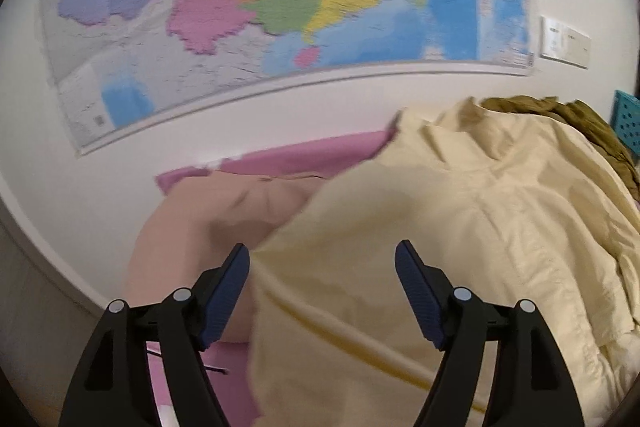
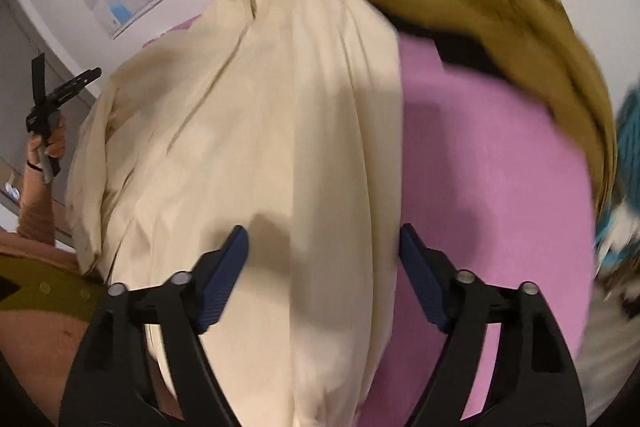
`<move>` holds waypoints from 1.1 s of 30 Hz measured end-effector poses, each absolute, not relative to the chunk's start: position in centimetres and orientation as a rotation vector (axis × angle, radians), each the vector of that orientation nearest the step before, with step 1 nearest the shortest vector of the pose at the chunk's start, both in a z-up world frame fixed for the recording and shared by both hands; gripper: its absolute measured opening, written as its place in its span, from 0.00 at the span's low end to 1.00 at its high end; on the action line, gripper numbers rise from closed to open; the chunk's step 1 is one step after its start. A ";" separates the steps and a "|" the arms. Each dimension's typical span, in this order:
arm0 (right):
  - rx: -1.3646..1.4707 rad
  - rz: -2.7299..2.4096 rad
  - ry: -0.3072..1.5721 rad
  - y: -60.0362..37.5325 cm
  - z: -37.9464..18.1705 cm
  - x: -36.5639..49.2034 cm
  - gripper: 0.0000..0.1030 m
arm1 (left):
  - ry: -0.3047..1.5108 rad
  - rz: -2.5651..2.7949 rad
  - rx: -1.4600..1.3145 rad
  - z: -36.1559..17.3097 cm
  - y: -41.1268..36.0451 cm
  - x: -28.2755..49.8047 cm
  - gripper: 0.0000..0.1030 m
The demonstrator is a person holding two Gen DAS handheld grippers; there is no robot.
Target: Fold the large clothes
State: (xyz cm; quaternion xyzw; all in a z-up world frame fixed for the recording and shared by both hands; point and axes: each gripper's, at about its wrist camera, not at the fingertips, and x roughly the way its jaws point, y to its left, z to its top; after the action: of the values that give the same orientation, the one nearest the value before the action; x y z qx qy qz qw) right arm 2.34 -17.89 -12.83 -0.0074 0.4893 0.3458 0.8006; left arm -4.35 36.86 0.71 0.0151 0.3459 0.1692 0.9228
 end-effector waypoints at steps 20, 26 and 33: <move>-0.101 0.367 0.886 -20.3 -8.0 10.0 0.22 | 0.848 0.144 0.073 -4.4 30.3 0.2 0.71; 0.180 0.360 0.748 -25.0 -7.3 6.1 0.66 | 0.834 0.132 0.051 -3.8 30.3 -0.9 0.71; 0.609 0.516 0.850 -28.9 -13.1 0.2 0.68 | 0.784 0.078 0.051 -2.2 28.4 -0.7 0.71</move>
State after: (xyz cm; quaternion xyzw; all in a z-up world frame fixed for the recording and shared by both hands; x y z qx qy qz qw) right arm 0.17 -28.93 -13.10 0.2875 0.4015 0.2438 0.8347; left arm -0.71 28.43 -2.25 0.0247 0.3820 0.0380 0.9230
